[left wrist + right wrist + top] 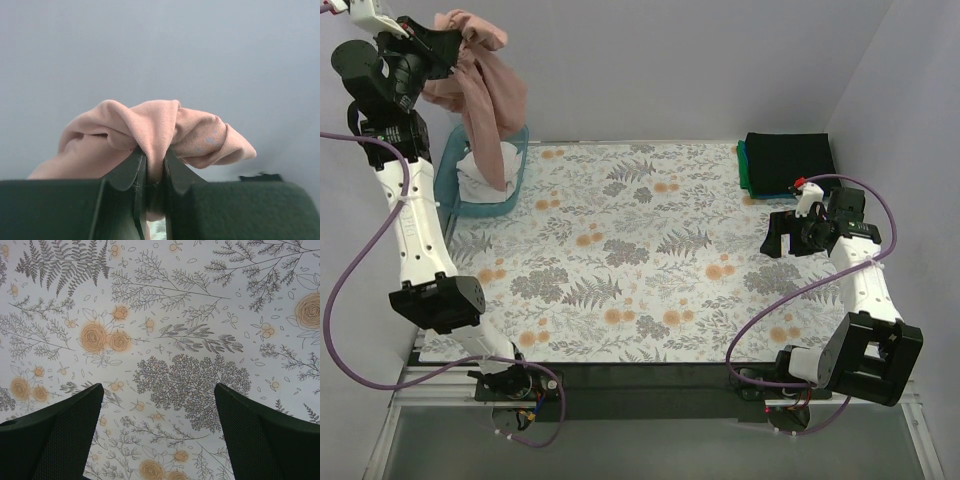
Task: Fold and stack the t-shirts
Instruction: Move the tshirt to the center of the board, then flatten the tshirt out
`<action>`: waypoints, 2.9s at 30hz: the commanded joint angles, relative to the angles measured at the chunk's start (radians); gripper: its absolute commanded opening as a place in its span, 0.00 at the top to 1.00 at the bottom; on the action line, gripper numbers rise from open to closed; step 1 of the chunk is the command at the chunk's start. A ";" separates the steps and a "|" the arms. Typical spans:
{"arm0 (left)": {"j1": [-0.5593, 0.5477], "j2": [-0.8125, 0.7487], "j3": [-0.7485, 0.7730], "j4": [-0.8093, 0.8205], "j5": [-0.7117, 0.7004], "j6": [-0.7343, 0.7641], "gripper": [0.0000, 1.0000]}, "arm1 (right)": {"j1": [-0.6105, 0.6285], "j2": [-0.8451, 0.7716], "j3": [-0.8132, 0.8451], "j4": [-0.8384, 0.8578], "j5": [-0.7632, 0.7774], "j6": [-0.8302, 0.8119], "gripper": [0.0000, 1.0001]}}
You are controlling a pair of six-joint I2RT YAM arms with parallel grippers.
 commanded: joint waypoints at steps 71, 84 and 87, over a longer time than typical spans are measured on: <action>-0.717 -0.028 -1.128 0.182 -0.090 0.656 0.73 | 0.754 0.801 0.258 0.131 -0.089 0.109 0.74; -0.478 -0.192 -0.952 -0.028 0.022 0.516 1.00 | 0.492 0.560 0.232 0.036 -0.029 0.036 0.99; -0.481 -0.221 -0.955 -0.124 0.108 0.599 0.85 | 0.452 0.519 0.195 0.011 -0.033 0.002 0.99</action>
